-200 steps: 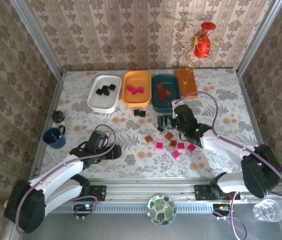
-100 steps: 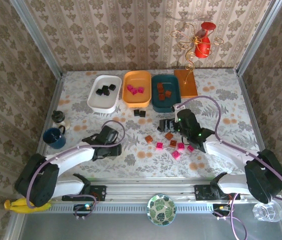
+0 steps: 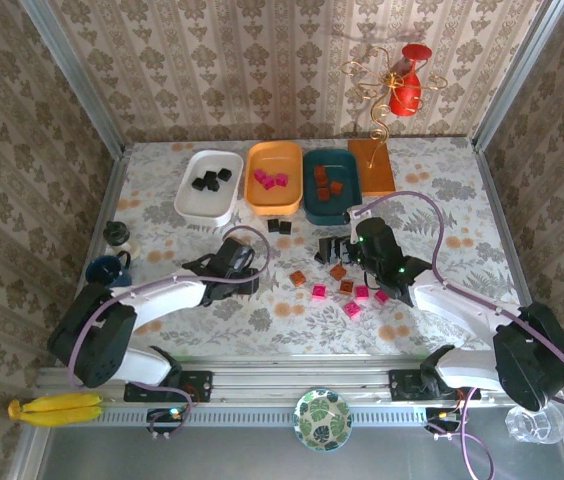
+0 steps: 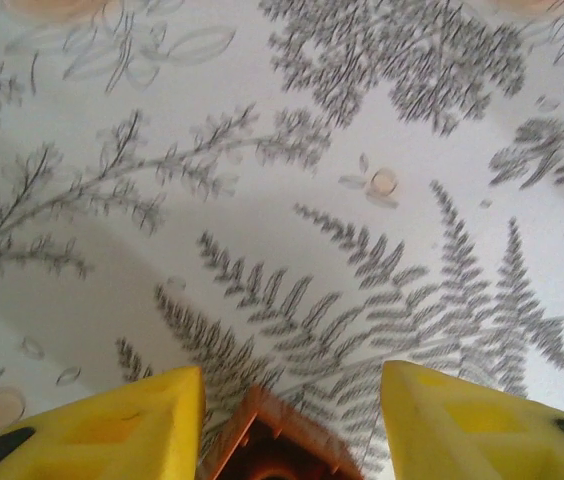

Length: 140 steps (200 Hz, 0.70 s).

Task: Sort the legos into containers by color
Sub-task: Rotate the lego at the bottom-center of the table, then pick up the lego from the middle-left of the table.

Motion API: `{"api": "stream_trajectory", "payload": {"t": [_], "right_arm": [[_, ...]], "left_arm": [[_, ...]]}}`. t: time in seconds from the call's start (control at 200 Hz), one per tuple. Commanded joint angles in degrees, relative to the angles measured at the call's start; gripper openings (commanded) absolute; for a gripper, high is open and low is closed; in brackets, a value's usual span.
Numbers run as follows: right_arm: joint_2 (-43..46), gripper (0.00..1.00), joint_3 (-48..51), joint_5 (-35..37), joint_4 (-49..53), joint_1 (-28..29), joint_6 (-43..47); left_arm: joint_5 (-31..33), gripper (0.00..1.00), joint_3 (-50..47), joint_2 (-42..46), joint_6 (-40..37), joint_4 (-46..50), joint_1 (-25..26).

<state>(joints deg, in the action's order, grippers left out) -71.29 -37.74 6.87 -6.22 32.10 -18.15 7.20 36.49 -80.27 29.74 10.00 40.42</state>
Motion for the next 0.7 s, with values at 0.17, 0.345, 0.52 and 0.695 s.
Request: {"api": "stream_trajectory", "payload": {"t": [0.17,0.345,0.52,0.695], "right_arm": [[1.8,0.85,1.2,1.6,-0.3,-0.1,0.8],[1.5,0.85,1.1,1.6,-0.3,-0.1,0.9],[1.5,0.85,1.1,2.0,0.0,-0.2,1.0],[1.1,0.85,1.0,2.1,-0.1,-0.2,0.8]], "left_arm": [[0.8,0.58,1.9,-2.1,-4.1,0.3,0.5],[-1.9,0.66,2.2,-2.7,-7.1,2.5,-0.3],[-4.6,0.63,2.0,-3.6,-8.8,3.9,-1.4],[-6.7,0.54,1.0,-2.5,-8.8,4.0,-1.0]]}}
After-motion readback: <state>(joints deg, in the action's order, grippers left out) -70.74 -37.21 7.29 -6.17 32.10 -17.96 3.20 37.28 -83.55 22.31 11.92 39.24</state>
